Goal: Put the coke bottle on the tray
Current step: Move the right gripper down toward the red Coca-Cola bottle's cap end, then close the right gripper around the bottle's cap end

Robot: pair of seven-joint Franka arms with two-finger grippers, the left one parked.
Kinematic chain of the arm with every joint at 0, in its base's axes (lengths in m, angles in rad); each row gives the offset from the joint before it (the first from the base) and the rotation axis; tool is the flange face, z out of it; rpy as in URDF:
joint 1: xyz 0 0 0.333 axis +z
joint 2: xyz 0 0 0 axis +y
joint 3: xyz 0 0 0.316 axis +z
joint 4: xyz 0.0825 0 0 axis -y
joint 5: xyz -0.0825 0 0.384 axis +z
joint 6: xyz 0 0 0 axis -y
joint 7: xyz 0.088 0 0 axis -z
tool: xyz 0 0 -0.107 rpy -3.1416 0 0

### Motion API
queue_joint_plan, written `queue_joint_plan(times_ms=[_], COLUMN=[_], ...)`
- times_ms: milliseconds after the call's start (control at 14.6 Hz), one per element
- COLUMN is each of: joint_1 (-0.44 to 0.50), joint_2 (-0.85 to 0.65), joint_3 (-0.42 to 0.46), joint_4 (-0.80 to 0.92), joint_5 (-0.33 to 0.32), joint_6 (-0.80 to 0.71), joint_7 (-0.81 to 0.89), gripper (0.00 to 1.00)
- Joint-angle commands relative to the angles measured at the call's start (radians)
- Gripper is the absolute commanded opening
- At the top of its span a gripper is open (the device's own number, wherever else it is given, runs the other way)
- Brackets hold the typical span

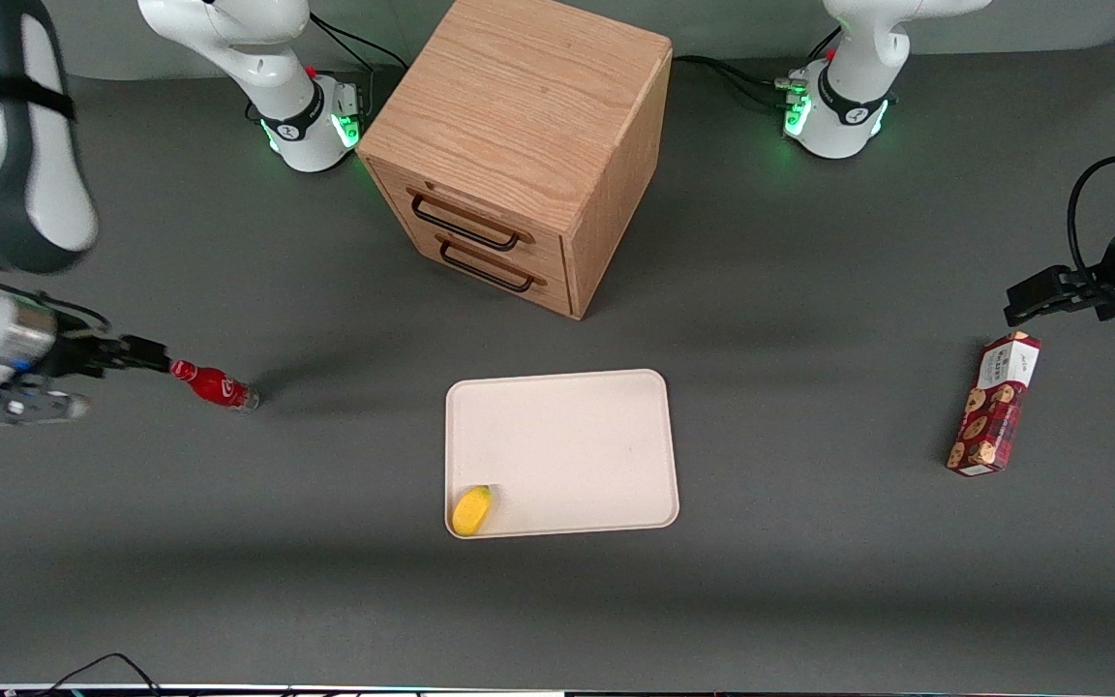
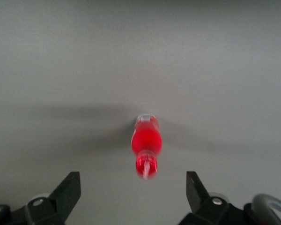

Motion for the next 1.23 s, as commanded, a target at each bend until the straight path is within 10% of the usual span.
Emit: queue_joint_plan(times_ms=[0,342,548,890,1164], joint_1=[0.004,0.000,-0.002,-0.002,-0.002], joint_2=[-0.063,-0.068,-0.071,-0.076,-0.076], joint_3=[0.000,-0.001,-0.003,-0.003,-0.003], joint_4=[-0.180,-0.254,-0.262,-0.237,-0.237], joint_5=[-0.020,-0.031,-0.057,-0.099,-0.100], joint_6=[0.152,0.239,0.239,0.246,0.246], joint_7=[-0.001,-0.003,-0.007,-0.010,-0.010], gripper=[1.00,0.97,0.67,0.62,0.33])
